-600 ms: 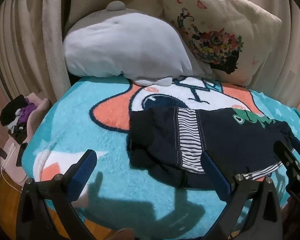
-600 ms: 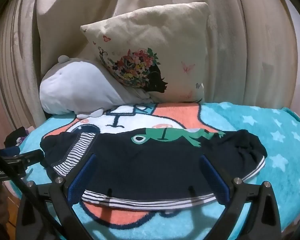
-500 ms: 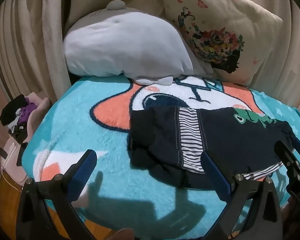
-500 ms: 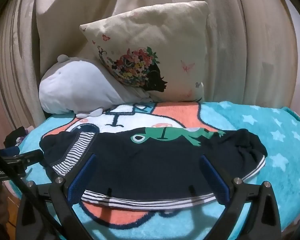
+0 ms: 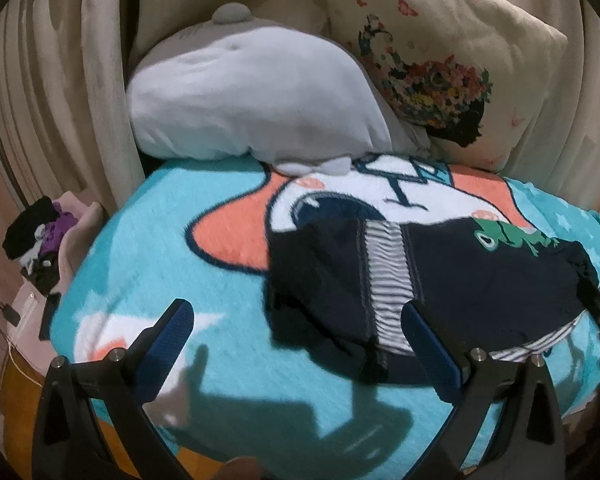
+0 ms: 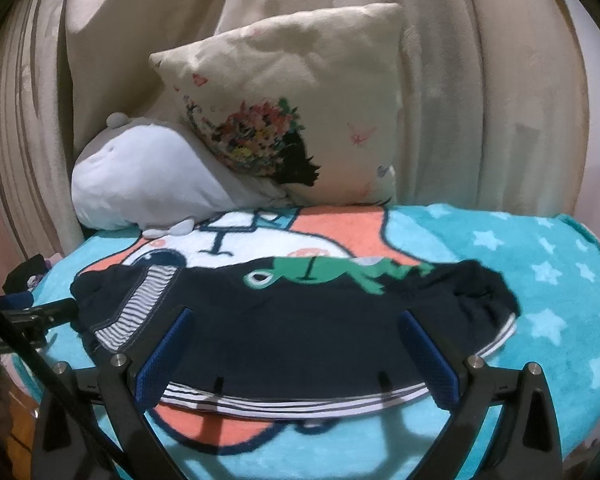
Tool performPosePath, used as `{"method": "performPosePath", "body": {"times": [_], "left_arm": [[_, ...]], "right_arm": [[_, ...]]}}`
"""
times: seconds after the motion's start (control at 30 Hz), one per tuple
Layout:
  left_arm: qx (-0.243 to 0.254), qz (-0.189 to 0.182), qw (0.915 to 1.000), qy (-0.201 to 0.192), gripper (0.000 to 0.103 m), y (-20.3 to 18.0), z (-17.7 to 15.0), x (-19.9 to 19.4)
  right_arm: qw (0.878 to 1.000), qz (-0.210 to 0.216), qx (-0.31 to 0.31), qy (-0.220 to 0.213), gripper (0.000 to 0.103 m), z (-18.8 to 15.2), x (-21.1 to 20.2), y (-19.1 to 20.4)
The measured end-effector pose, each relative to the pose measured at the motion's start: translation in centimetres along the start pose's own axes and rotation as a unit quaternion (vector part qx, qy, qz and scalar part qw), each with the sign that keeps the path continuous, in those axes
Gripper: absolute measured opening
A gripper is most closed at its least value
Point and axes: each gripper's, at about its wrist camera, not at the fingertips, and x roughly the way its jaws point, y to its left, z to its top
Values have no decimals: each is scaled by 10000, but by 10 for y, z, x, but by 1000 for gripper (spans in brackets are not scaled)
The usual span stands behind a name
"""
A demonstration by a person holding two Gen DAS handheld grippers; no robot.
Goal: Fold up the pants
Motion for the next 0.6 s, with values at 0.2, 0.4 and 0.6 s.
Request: {"method": "performPosePath", "body": {"times": [0.2, 0.4, 0.6], "left_arm": [[168, 721, 9970, -236, 103, 37, 29, 23], [-329, 679, 9905, 1152, 103, 85, 32, 101], [-764, 641, 9857, 1356, 103, 102, 20, 119]], "right_arm": [[9987, -414, 266, -98, 103, 13, -19, -52], [9915, -755, 1047, 158, 103, 4, -27, -116], [9857, -887, 1410, 233, 102, -9, -34, -138]]}}
